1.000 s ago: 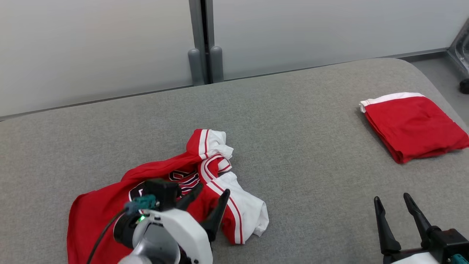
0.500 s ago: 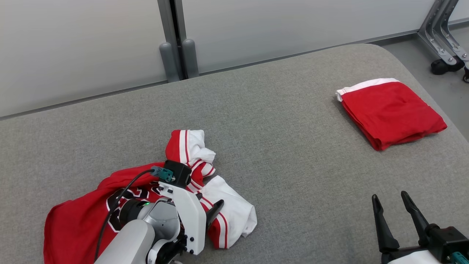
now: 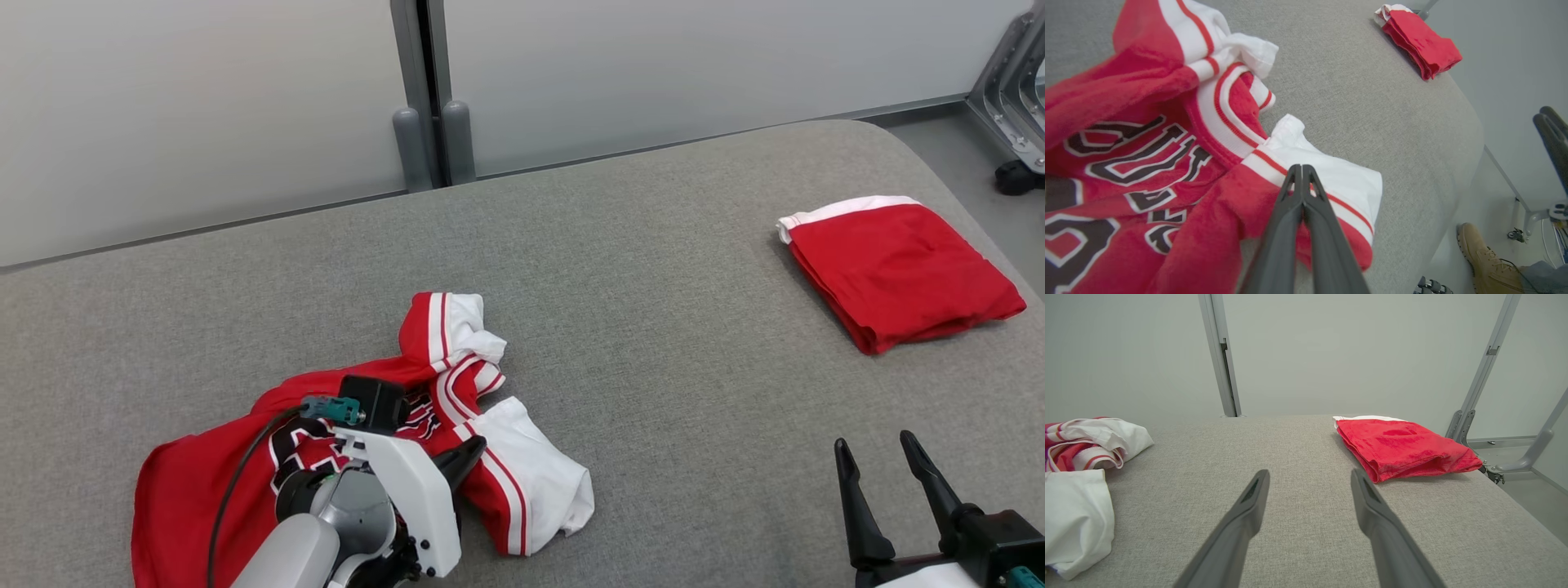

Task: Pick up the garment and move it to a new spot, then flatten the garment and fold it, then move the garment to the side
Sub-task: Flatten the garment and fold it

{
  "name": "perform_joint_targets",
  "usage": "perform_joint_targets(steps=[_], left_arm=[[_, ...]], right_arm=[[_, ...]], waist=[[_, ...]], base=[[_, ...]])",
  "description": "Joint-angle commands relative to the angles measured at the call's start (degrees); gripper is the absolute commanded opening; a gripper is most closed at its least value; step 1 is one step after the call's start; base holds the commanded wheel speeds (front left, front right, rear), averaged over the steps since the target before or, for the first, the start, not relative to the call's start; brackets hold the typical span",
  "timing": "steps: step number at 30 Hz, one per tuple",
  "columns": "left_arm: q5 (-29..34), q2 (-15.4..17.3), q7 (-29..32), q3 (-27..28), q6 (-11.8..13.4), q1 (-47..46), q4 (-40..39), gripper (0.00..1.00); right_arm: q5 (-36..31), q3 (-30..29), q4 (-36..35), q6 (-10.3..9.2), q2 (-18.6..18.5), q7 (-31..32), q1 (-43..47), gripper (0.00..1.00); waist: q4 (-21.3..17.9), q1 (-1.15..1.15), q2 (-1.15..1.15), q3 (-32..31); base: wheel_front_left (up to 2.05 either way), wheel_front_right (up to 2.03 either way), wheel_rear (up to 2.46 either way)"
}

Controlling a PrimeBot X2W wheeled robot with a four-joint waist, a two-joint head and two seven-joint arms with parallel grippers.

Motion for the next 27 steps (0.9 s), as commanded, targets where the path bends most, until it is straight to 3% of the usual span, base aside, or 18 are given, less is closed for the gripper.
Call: perform_joint_targets(steps=[1,10,15,16,17,20,27], left_arm=[[-0.51,-0.19,-0.77,0.29,0.16,0.89,0.18,0.0],[0.72,-0.45,-4.37,0.62,0.82,0.91,-0.37,0.0],[3.02,0.44,-11.23,3.69,2.92,-0.47,-4.0,0.0],[3.59,0.38,-13.91,4.42,2.98,-0.59,-5.01,0.39],[3.46,0.05,-15.89,5.09,2.9,-0.19,-5.54,1.0],[4.61,0.55,-19.81,5.95,3.25,1.26,-5.84,1.0],[2.9,1.0,-14.07,3.29,1.97,1.8,-3.64,1.0]], right_arm=[[-0.25,-0.21,-0.16,-0.02,-0.3,-0.01,0.33,1.0],[-0.86,0.03,-0.09,-0.02,-0.3,-0.01,0.8,1.0],[-1.04,-0.07,-0.21,-0.02,-0.31,-0.01,0.92,1.0],[-1.07,-0.09,-0.22,-0.02,-0.31,-0.01,0.99,1.0],[-1.11,-0.14,-0.25,-0.02,-0.31,-0.01,1.0,1.0],[-1.18,-0.16,-0.26,-0.02,-0.3,0.0,0.87,1.0],[-0.9,0.12,-0.52,-0.02,-0.3,0.0,0.05,1.0]], waist=[[0.28,0.0,0.0,-0.22],[0.5,0.0,0.0,-0.81],[0.15,0.0,0.0,-1.06],[0.05,0.0,0.0,-1.13],[-0.04,0.0,0.0,-1.21],[-0.37,0.0,0.0,-1.49],[-0.96,0.0,0.0,-0.9]], base=[[0.0,0.0,0.0],[0.0,0.0,0.0],[0.0,0.0,0.0],[0.0,0.0,0.0],[0.0,0.0,0.0],[0.0,0.0,0.0],[0.0,0.0,0.0]])
